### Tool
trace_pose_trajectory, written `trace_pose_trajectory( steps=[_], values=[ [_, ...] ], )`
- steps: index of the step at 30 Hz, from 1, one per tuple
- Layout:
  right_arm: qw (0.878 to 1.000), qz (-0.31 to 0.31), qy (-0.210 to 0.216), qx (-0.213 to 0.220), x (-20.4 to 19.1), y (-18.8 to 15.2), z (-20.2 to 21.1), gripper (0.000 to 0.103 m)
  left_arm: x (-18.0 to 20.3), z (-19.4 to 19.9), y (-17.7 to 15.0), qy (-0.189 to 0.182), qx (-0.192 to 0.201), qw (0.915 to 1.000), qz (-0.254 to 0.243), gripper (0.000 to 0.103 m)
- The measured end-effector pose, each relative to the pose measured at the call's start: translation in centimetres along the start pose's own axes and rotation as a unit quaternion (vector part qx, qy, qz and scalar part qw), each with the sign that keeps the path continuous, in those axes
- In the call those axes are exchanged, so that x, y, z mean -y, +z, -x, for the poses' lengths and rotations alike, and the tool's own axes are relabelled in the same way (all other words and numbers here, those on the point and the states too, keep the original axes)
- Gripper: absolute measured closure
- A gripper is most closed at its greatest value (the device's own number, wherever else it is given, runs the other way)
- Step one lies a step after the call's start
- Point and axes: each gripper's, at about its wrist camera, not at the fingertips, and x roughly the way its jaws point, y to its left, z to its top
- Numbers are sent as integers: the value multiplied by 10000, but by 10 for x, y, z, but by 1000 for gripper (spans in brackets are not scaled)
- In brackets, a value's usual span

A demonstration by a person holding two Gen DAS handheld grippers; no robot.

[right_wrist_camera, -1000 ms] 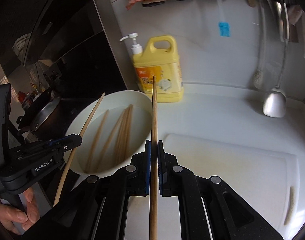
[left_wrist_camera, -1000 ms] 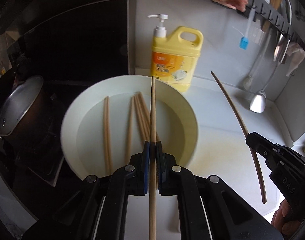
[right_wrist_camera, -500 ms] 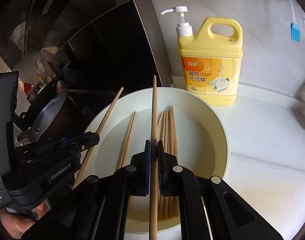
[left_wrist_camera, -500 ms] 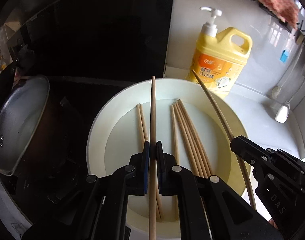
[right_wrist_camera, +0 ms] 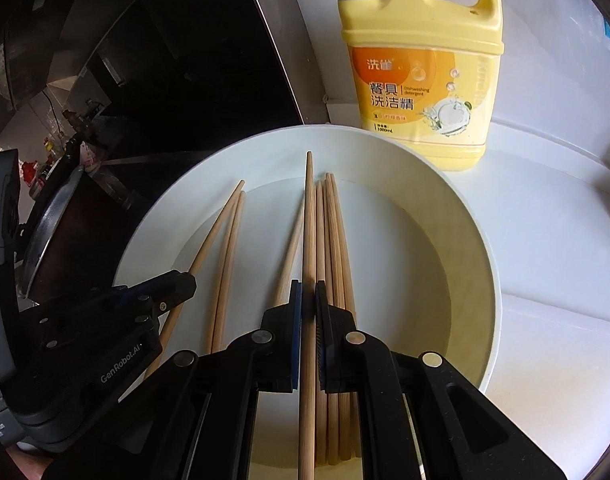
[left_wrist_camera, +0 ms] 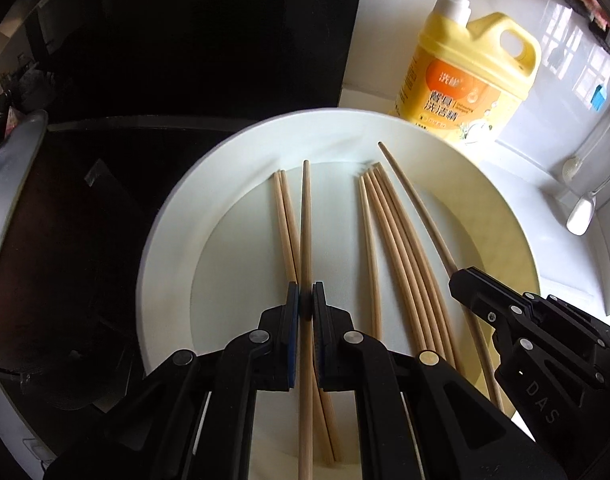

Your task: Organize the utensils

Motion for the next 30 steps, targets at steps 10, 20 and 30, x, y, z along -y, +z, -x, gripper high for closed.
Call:
trace_pose_trajectory(
  steps=[10, 20, 30],
  values=[
    [9997, -84, -151, -194, 4, -5, -8, 94, -3, -10, -3, 20, -122, 9999, 96, 93],
    [9991, -59, -404, 145, 11, -12, 27, 71, -19, 22, -9, 309, 169, 9983, 454, 23],
    [9989, -102, -438, 137, 6, -20, 45, 54, -24, 40, -16, 503, 86, 9975, 482, 12]
  ],
)
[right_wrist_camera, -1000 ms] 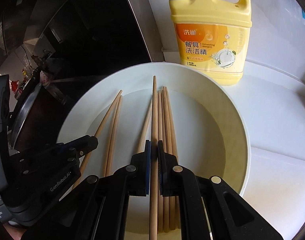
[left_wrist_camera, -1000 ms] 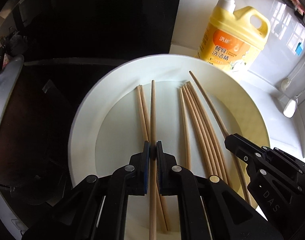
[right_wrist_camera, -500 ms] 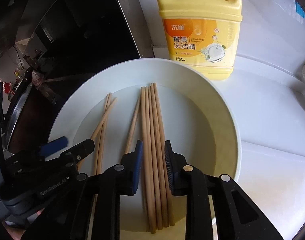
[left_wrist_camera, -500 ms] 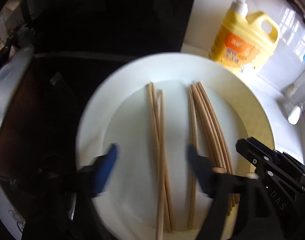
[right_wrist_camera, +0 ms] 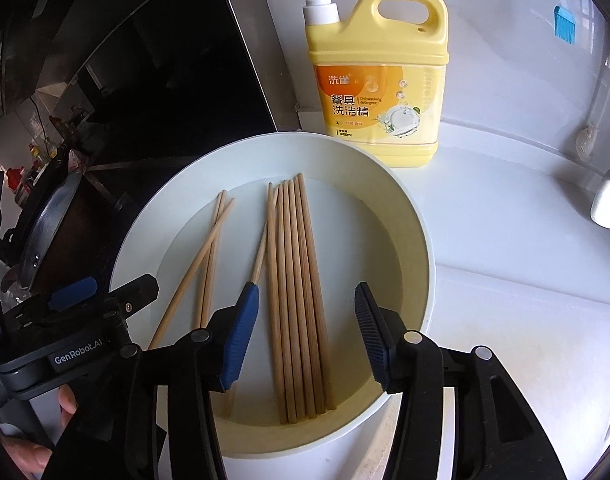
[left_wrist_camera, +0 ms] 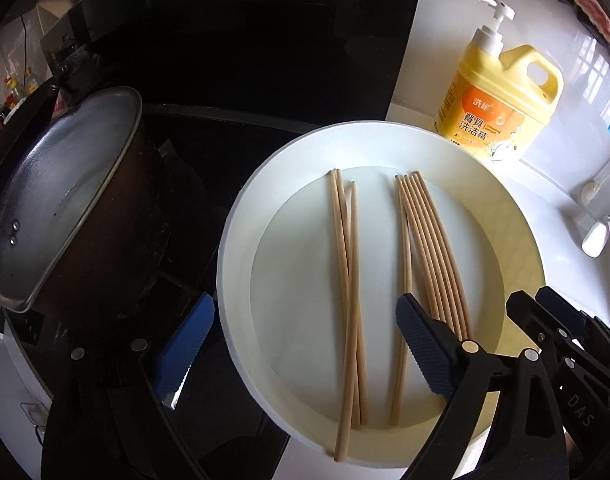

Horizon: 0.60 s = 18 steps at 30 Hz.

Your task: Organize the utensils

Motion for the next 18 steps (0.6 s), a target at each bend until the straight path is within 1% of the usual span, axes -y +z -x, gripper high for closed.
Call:
trace_pose_trajectory(
  steps=[4, 7, 12, 18],
  values=[
    [10000, -20, -43, -25, -1, -1, 3, 52, 0, 3, -2, 48, -66, 10000, 18, 11],
    [10000, -21, -67, -28, -2, -1, 5, 49, -1, 5, -4, 38, -79, 9999, 68, 11],
    [9999, -12, -105, -49, -3, -2, 10, 47, -6, 14, -8, 31, -84, 9999, 142, 10],
    [9999, -37, -142, -44, -1, -5, 17, 46, -5, 22, -13, 82, -39, 9999, 46, 10]
  ],
)
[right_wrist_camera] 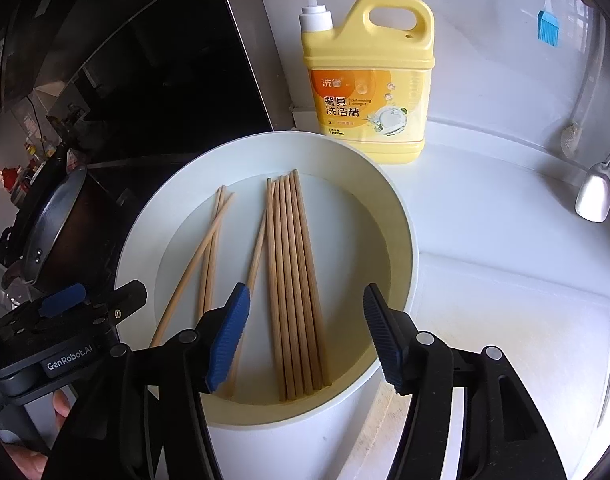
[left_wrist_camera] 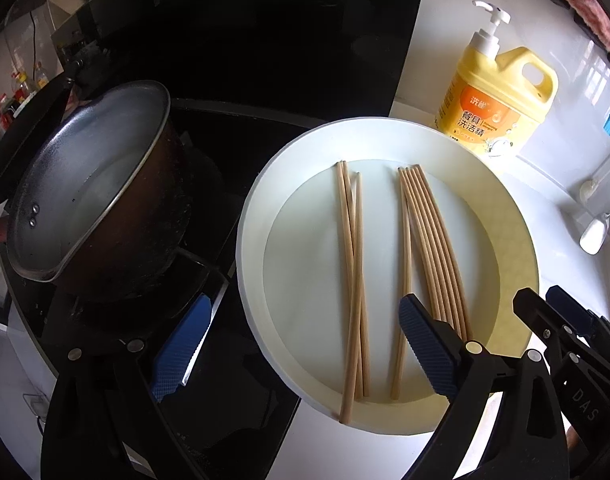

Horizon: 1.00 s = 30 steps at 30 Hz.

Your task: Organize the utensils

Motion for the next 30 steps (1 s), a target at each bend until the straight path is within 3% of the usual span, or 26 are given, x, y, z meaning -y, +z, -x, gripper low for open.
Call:
trace_pose_trajectory(
  steps=[30],
  values=[
    [9997, -184, -61, 116, 8, -10, 22, 44, 3, 21, -13, 144, 99, 9998, -71, 9]
  ],
)
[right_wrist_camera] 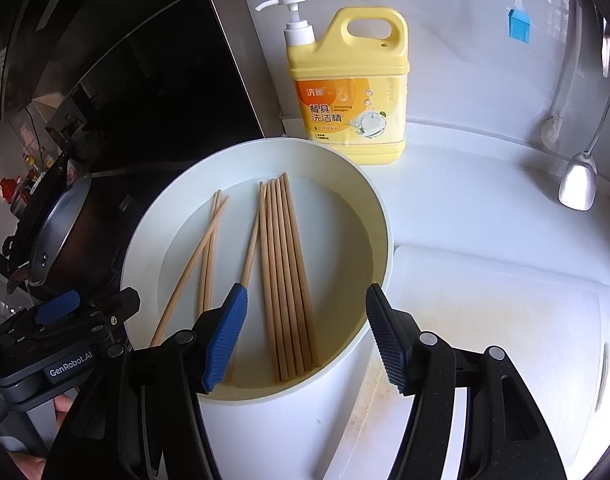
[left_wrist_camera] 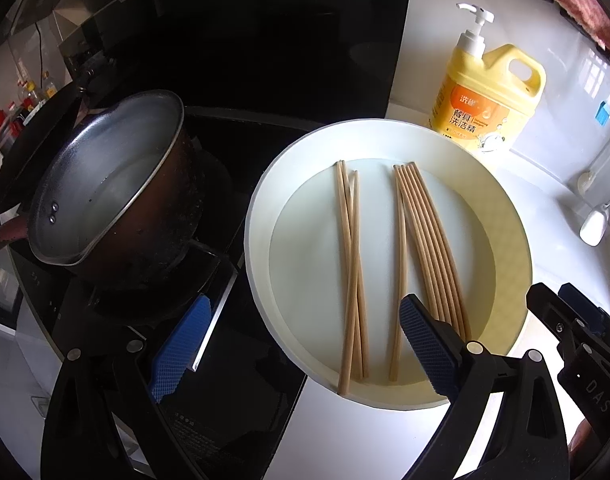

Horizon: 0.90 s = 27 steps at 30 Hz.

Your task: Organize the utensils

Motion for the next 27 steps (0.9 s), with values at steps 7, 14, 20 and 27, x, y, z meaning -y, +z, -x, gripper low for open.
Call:
trace_pose_trajectory(
  steps=[7, 14, 20, 27],
  values=[
    [10000, -16, -19, -1, 1, -1, 1, 44, -1, 3, 1, 35, 34, 10000, 73, 9],
    [10000, 11, 8, -11, -1, -1, 1, 44, -3, 5, 1, 98, 43, 9999, 119, 9],
    [10000, 10, 6, -2, -2, -1, 1, 44, -3, 7, 0, 64, 59, 9999, 148, 9],
    [10000, 18, 8, -6, -1, -1, 1, 44, 1, 10, -3, 90, 69, 9999, 127, 9]
  ],
)
